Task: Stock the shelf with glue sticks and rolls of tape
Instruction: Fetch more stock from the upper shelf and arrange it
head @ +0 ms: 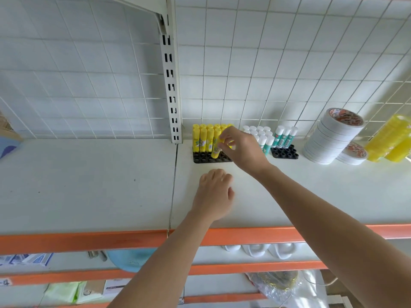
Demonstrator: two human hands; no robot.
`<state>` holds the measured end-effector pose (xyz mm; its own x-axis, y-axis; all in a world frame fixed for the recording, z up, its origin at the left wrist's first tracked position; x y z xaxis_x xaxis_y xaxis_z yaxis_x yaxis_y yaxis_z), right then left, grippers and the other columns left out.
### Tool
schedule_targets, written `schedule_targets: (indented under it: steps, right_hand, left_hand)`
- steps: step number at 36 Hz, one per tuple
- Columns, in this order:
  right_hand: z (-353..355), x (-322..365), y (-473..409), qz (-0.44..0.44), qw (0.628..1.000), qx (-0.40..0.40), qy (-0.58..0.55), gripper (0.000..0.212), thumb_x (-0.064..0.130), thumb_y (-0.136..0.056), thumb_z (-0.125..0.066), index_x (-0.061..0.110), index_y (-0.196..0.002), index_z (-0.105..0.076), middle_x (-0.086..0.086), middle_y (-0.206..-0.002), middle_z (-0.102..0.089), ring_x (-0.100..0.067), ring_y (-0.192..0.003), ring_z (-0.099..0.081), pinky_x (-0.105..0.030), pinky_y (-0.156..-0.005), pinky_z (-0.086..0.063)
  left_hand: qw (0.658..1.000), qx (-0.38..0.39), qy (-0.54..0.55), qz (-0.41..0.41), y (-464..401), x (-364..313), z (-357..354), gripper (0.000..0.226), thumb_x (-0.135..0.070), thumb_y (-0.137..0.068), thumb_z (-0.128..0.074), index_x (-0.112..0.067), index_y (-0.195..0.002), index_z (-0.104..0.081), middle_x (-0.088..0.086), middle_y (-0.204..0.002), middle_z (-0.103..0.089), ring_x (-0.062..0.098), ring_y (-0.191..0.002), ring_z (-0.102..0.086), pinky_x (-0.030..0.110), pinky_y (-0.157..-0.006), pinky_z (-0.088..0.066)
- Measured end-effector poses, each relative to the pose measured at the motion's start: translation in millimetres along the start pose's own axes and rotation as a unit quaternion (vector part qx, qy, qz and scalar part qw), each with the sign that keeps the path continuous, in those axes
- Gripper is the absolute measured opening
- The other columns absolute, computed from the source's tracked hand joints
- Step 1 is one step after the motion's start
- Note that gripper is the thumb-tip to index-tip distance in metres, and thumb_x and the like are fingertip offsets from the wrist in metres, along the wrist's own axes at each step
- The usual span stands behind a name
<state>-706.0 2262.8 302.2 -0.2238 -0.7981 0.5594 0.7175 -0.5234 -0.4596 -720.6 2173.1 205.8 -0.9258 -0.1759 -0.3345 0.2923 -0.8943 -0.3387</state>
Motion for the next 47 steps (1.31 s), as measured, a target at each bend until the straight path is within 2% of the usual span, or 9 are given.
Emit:
schedule_targets:
  steps: [9,22,24,28,31,35,39,43,47]
  right_hand:
    - [-35.4,4.2,-25.9,0.017,0.999,0.050,0.008,0.014,0.009,-0.086,-0.069,0.005,-0.098,-0.061,-0.007,-0.092,-0.070,-0.024,-0.087,-0.065,-0.047,-0.078,-0.053]
    - [-53.3,6.0,-41.9,0.031,0.993,0.114,0.029,0.016,0.012,-0.089,-0.067,0.003,-0.103,-0.064,-0.013,-0.093,-0.070,-0.027,-0.091,-0.065,-0.043,-0.082,-0.052]
    - [-53.7,8.9,-41.1,0.046,0.992,0.109,0.040,0.016,0.011,-0.089,-0.066,0.002,-0.102,-0.065,-0.014,-0.093,-0.070,-0.029,-0.089,-0.065,-0.046,-0.080,-0.051]
    - [-54.1,22.7,-35.1,0.122,0.986,0.083,0.071,0.013,0.005,-0.089,-0.061,0.002,-0.099,-0.069,-0.013,-0.098,-0.068,-0.034,-0.084,-0.065,-0.045,-0.066,-0.054]
    - [-53.1,28.0,-33.2,0.155,0.981,0.077,0.090,0.027,-0.008,-0.083,-0.054,0.004,-0.100,-0.071,-0.012,-0.109,-0.068,-0.035,-0.093,-0.066,-0.045,-0.066,-0.056]
    - [-51.6,29.2,-29.4,0.180,0.974,0.078,0.111,0.044,-0.016,-0.075,-0.050,0.005,-0.107,-0.071,-0.011,-0.113,-0.068,-0.036,-0.100,-0.064,-0.041,-0.069,-0.057]
    - [-52.7,25.2,-26.2,0.164,0.975,0.083,0.127,0.046,-0.011,-0.077,-0.050,0.010,-0.112,-0.071,-0.006,-0.119,-0.067,-0.031,-0.101,-0.066,-0.038,-0.067,-0.056]
    - [-49.2,15.2,-29.2,0.125,0.972,0.097,0.171,0.044,-0.005,-0.086,-0.049,0.013,-0.122,-0.066,-0.002,-0.129,-0.062,-0.029,-0.107,-0.063,-0.036,-0.072,-0.051]
    - [-53.1,22.0,-23.0,0.144,0.969,0.116,0.162,0.047,-0.009,-0.081,-0.051,0.009,-0.122,-0.066,-0.007,-0.127,-0.063,-0.032,-0.110,-0.061,-0.040,-0.079,-0.053]
  left_hand:
    - [1.000,0.002,0.013,0.011,-0.3,1.4,2.3,0.038,-0.028,-0.079,-0.031,-0.012,-0.097,-0.060,0.006,-0.099,-0.057,0.030,-0.101,-0.054,0.044,-0.087,-0.045]
    - [1.000,0.018,0.018,0.016,0.2,0.2,5.4,0.036,-0.027,-0.079,-0.033,-0.012,-0.096,-0.061,0.006,-0.099,-0.057,0.030,-0.100,-0.055,0.043,-0.087,-0.045]
    - [0.999,0.021,0.020,0.017,0.7,-0.2,5.7,0.035,-0.027,-0.079,-0.034,-0.012,-0.096,-0.061,0.005,-0.098,-0.058,0.030,-0.099,-0.056,0.042,-0.087,-0.046]
    - [0.999,0.037,0.024,0.016,2.0,0.6,6.5,0.034,-0.026,-0.079,-0.034,-0.012,-0.094,-0.061,0.005,-0.097,-0.059,0.031,-0.098,-0.057,0.040,-0.084,-0.048]
    - [0.998,0.058,0.020,0.015,2.6,1.3,6.9,0.038,-0.027,-0.081,-0.030,-0.009,-0.094,-0.061,0.008,-0.100,-0.060,0.032,-0.102,-0.056,0.041,-0.085,-0.048]
    - [0.995,0.097,-0.034,0.007,4.3,2.2,15.1,0.024,-0.022,-0.093,-0.040,-0.009,-0.106,-0.057,0.006,-0.112,-0.055,0.026,-0.111,-0.046,0.038,-0.091,-0.042]
    - [0.993,0.094,-0.064,0.045,16.5,20.6,26.8,0.022,-0.023,-0.097,-0.040,-0.012,-0.111,-0.053,0.004,-0.116,-0.050,0.024,-0.115,-0.042,0.035,-0.089,-0.038]
    - [0.990,0.100,-0.074,0.067,27.0,29.2,34.6,0.023,-0.023,-0.098,-0.040,-0.013,-0.114,-0.053,0.004,-0.118,-0.049,0.023,-0.115,-0.042,0.034,-0.090,-0.038]
    - [0.988,0.110,-0.071,0.077,31.5,31.0,37.8,0.024,-0.023,-0.097,-0.041,-0.012,-0.114,-0.054,0.004,-0.118,-0.050,0.024,-0.116,-0.042,0.034,-0.090,-0.039]
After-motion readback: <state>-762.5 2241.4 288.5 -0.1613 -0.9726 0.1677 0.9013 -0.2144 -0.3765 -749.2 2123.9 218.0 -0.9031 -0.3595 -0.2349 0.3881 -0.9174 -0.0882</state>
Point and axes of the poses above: each hand's wrist, its own y-axis away from the middle knuckle, its own z-axis out of the back of the hand, x = y × z, the point moved 9 cm from there along -y, towards the middle knuckle
